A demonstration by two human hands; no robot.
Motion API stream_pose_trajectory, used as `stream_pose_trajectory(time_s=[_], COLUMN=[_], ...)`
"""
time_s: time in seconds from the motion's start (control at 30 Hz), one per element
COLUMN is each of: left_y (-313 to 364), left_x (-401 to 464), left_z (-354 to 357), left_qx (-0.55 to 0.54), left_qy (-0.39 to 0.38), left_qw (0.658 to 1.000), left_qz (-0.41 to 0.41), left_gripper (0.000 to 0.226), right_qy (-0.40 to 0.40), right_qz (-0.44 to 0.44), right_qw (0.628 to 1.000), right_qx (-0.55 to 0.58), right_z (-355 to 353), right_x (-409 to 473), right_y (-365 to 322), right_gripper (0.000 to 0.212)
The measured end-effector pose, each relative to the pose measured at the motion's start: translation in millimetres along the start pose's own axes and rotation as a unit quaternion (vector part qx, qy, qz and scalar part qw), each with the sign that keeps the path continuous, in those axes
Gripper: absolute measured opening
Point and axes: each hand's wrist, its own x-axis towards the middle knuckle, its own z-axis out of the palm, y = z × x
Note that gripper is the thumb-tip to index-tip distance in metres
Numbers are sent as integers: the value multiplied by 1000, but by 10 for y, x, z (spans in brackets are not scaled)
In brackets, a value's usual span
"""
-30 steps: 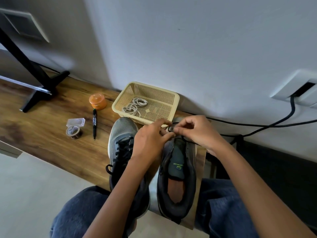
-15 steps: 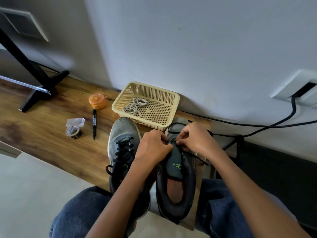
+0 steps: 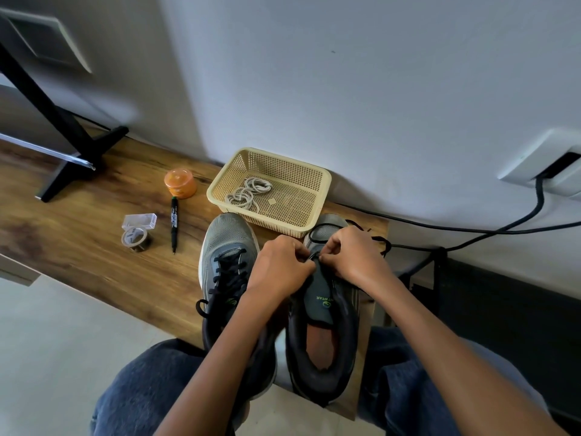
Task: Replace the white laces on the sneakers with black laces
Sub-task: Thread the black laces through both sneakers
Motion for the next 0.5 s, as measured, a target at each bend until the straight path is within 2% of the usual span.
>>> stream_pose_trajectory(time_s=[0.23, 0.37, 0.5], left_y=[-10, -24, -47], left_x=[4, 7, -1], left_z=[2, -1, 15], left_qx=[-2, 0, -21], left_qy=[-2, -8, -4], left_qw=[1000, 1000, 999], left_qz=[-3, -7, -28], left_gripper=[25, 26, 26], right_qy=[8, 20, 43], right_qz=[-6, 9, 29], right_qw=[1000, 999, 994], right_qx=[2, 47, 100], right_z=[63, 105, 223], right_x=[17, -6, -35], right_y=[-15, 14, 26], right_gripper=[12, 14, 24])
